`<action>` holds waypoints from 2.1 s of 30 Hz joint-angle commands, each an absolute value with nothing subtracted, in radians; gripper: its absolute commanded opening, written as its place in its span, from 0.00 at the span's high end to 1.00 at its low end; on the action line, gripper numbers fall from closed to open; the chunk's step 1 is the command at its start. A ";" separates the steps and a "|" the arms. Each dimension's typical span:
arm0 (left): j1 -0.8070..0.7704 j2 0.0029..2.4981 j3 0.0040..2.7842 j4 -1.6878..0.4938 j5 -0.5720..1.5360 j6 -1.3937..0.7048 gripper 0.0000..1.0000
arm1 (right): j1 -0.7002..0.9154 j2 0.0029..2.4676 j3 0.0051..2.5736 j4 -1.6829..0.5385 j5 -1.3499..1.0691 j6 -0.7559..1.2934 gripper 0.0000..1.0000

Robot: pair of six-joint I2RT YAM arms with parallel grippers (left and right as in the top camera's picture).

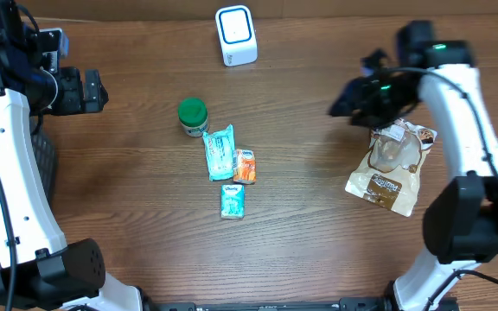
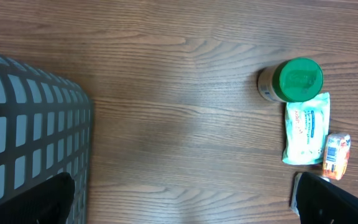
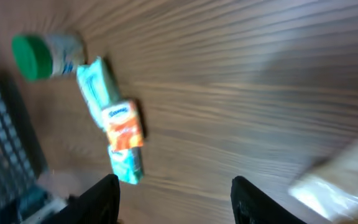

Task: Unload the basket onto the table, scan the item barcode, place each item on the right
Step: 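Reach the right gripper to the orange Kleenex pack and grasp it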

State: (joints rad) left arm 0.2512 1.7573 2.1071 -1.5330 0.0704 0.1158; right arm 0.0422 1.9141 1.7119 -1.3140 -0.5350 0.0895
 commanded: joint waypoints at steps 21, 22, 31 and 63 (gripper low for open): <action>0.256 1.757 2.110 -1.532 0.068 0.135 0.00 | 0.452 1.925 1.103 -0.503 -0.631 0.583 0.61; 0.256 1.757 2.110 -1.532 0.068 0.135 0.00 | 0.458 1.925 1.085 -0.472 -0.631 0.611 0.62; 0.256 1.757 2.110 -1.532 0.068 0.135 0.00 | 0.501 1.925 1.010 -0.283 -0.614 0.773 0.65; 0.256 1.757 2.110 -1.532 0.068 0.135 0.00 | 0.561 1.777 1.309 -0.846 -0.217 0.388 0.96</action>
State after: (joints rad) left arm 0.2512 1.7573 2.1071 -1.5330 0.0700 0.1158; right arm 0.5587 1.8145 1.2526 -0.8154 -0.3061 0.5312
